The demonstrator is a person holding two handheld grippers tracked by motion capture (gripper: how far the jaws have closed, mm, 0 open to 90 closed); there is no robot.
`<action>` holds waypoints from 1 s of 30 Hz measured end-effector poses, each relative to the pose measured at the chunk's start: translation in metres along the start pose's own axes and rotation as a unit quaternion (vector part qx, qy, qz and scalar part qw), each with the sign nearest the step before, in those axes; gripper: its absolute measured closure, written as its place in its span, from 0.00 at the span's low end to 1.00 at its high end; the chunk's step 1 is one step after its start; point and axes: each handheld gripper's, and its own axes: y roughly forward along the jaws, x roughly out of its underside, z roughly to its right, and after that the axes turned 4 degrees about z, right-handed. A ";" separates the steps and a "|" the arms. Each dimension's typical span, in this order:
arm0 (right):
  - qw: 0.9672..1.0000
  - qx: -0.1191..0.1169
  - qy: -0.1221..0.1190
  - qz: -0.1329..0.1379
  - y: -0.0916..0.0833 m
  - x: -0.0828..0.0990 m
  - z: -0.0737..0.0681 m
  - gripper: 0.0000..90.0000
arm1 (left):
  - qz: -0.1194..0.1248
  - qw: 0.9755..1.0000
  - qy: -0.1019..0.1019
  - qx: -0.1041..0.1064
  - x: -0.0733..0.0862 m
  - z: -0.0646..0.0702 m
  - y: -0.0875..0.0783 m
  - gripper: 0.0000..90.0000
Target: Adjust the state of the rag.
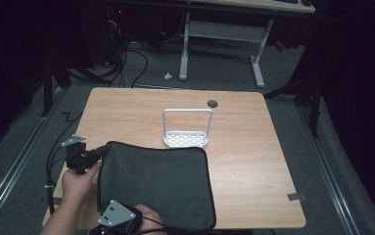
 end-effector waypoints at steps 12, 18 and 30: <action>0.998 0.055 0.017 -0.013 -0.058 0.031 0.036 0.90 | -0.015 0.999 0.002 0.036 0.002 0.072 0.058 0.91; 0.995 0.087 0.033 -0.026 -0.091 0.054 0.056 0.90 | -0.023 0.999 0.024 0.036 0.005 0.110 0.082 0.91; 0.989 0.131 0.059 -0.048 -0.137 0.091 0.082 0.90 | -0.036 0.998 0.028 0.043 0.009 0.162 0.120 0.90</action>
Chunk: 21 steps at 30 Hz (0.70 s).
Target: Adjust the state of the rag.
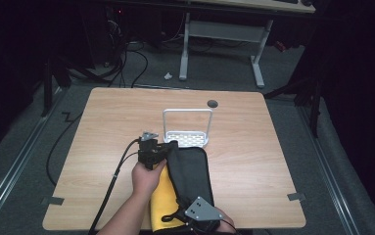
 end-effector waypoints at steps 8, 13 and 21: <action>1.000 0.015 0.005 -0.019 -0.013 0.018 0.012 0.89 | -0.012 1.000 0.014 0.010 -0.002 0.020 0.018 0.90; 0.999 0.026 0.013 -0.027 -0.016 0.026 0.015 0.89 | -0.021 1.000 0.015 0.015 0.003 0.026 0.029 0.90; 0.999 0.038 0.024 -0.014 -0.032 0.029 0.019 0.89 | -0.011 0.999 0.015 0.037 0.005 0.036 0.033 0.90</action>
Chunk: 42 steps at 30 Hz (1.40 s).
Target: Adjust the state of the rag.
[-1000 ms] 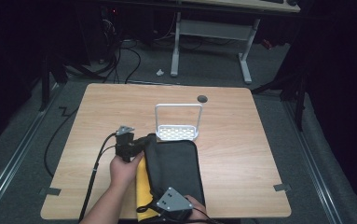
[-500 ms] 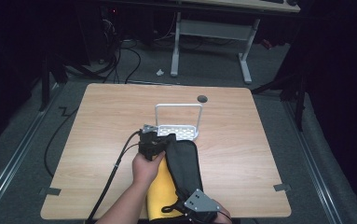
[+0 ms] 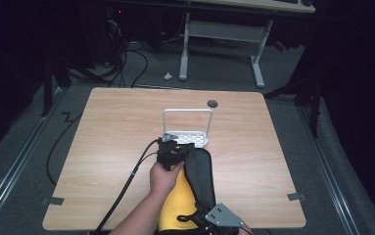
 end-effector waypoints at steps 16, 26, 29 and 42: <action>0.999 0.016 0.028 0.001 -0.005 0.005 0.011 0.66 | 0.000 0.999 0.029 0.037 0.004 0.009 -0.004 0.63; 0.999 0.035 0.035 0.004 -0.005 0.008 0.024 0.72 | 0.008 0.998 0.056 0.027 0.020 -0.005 -0.041 0.64; 0.999 0.037 0.036 0.000 -0.004 0.010 0.028 0.75 | 0.004 0.998 0.063 0.017 0.032 -0.013 -0.058 0.66; 0.997 0.047 0.053 -0.016 0.004 0.016 0.043 0.81 | -0.026 0.995 0.101 -0.012 0.072 -0.010 -0.085 0.78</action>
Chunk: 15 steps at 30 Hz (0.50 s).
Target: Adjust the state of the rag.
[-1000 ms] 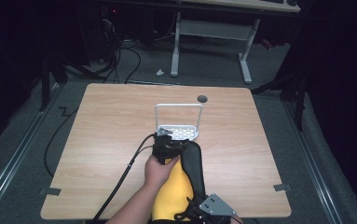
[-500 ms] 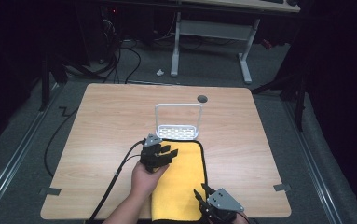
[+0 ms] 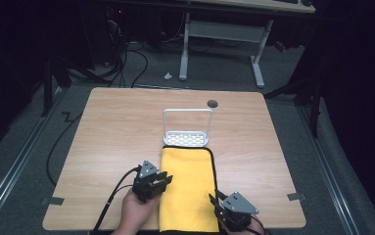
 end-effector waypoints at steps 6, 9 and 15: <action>1.000 -0.004 0.021 -0.015 0.017 -0.001 0.011 0.81 | -0.020 1.000 0.015 -0.016 0.005 -0.003 0.006 0.80; 0.999 -0.005 0.033 -0.029 0.033 -0.006 0.020 0.82 | -0.025 0.999 0.021 -0.013 0.006 -0.005 0.007 0.81; 0.997 0.001 0.050 -0.065 0.075 -0.016 0.037 0.82 | -0.038 0.999 0.035 -0.003 0.006 -0.006 0.002 0.83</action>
